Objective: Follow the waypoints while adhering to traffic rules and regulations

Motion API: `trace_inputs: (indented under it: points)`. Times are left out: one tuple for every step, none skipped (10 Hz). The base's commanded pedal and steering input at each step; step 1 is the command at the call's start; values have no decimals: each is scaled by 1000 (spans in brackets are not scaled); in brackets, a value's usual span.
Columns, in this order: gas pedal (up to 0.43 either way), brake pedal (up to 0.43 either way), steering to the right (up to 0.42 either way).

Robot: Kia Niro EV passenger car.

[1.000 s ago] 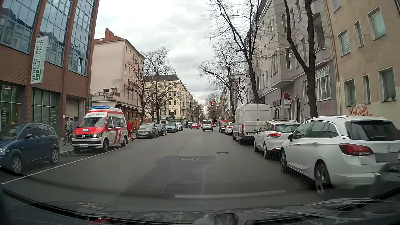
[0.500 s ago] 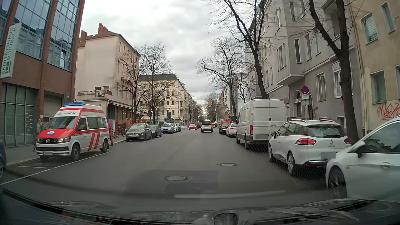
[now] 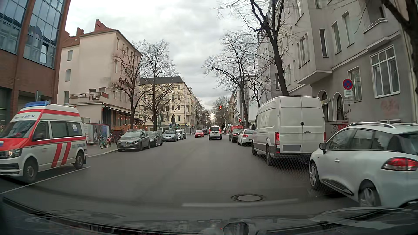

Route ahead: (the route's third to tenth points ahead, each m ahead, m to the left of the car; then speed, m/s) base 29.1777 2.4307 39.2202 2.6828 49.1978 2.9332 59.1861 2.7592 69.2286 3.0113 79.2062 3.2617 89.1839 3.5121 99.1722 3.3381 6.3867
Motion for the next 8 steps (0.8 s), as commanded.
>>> trace_inputs:
  points:
    - [79, 12, 5]
    - [87, 12, 4]
    - [87, 12, 4]
    - [87, 12, 4]
    - [79, 12, 4]
    - [79, 12, 2]
    - [59, 12, 1]
    - [47, 12, 1]
